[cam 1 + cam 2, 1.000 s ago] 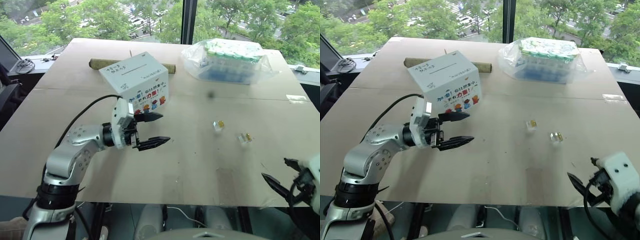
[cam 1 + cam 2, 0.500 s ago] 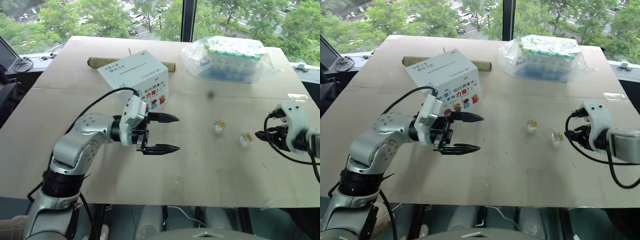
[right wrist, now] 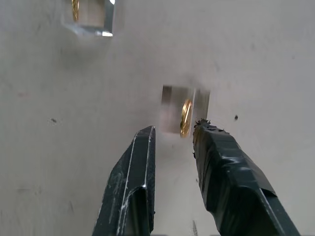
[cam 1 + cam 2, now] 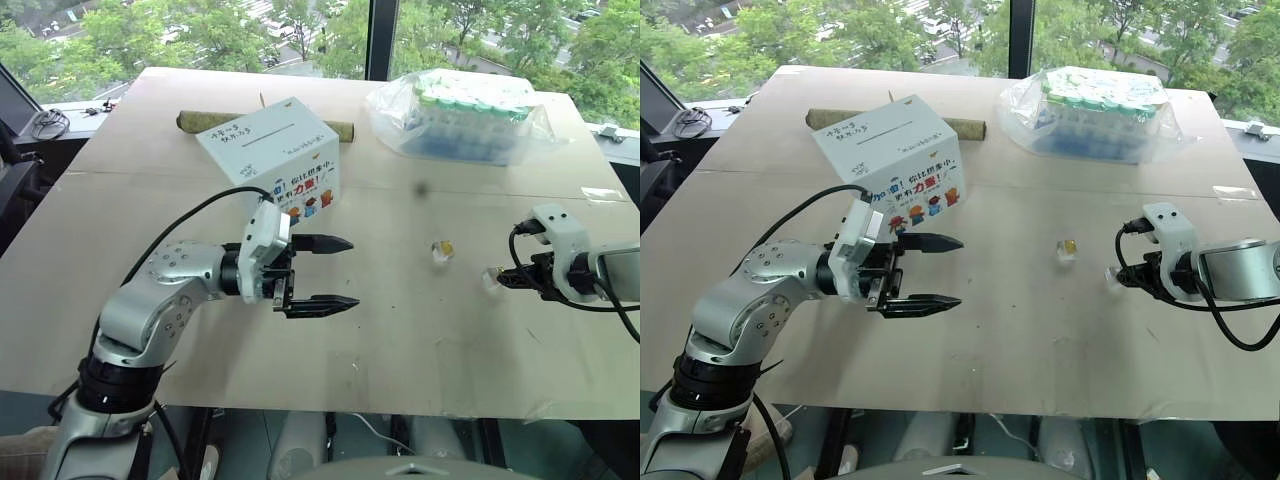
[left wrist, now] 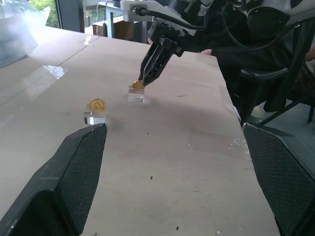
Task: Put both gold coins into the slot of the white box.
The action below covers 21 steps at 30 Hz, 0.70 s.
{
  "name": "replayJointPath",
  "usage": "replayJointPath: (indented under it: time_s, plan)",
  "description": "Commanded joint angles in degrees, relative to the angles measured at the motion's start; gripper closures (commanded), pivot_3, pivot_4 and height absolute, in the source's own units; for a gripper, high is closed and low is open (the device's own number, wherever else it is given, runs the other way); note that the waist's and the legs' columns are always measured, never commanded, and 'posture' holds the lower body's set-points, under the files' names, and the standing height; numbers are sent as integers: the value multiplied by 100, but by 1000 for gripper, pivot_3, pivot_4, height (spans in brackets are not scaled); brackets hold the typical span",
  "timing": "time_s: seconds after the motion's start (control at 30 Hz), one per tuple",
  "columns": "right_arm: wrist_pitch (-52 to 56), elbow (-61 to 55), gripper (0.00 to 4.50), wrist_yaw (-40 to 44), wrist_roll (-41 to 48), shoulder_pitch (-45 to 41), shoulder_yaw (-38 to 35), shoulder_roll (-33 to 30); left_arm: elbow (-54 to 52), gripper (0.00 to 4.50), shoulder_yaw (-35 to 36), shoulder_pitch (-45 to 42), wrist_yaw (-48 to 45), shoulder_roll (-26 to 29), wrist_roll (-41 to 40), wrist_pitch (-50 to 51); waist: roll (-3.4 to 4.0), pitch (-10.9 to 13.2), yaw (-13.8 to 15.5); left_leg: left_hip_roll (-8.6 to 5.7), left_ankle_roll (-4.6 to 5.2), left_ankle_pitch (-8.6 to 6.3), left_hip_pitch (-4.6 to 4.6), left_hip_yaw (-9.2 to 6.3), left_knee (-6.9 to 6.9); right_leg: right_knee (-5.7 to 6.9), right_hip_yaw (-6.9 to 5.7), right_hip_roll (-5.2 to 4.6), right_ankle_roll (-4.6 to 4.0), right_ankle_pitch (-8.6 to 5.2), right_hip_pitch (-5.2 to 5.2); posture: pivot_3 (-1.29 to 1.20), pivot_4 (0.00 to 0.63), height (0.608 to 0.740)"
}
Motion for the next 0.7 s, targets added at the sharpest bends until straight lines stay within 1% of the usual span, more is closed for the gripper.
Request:
replayJointPath:
  time_s: [0.03, 0.17, 0.37, 0.7]
  plan:
    - [-314, -32, 3168, -220, 402, -43, 135, -286, -267, 0, 101, 38, 23, 58, -106, -20, 0, 0, 3, 0, 0, 0, 0, 1, 2, 0, 1, 0, 0, 0, 0, 0, 150, 740]
    - [-662, 2, 3168, -422, 726, -49, 397, -499, -306, 0, 112, 70, 71, 48, -138, -1, 0, 0, 5, 0, 1, 0, -1, 0, 5, 0, 0, 0, 0, 0, 0, 0, 150, 740]
    - [-1024, 40, 3168, -570, 975, -86, 711, -710, -345, 0, 137, 136, 112, 72, -170, -3, 0, 0, 5, 0, 0, 0, -1, 0, 4, 0, 1, 0, 0, 0, 0, 0, 150, 740]
    - [-1190, 121, 3168, -511, 877, -180, 967, -750, -410, 0, 205, 221, 172, 152, -236, 16, 0, 0, 2, 1, 0, 0, -1, 1, 4, -1, 0, -1, 0, 0, 0, 0, 150, 740]
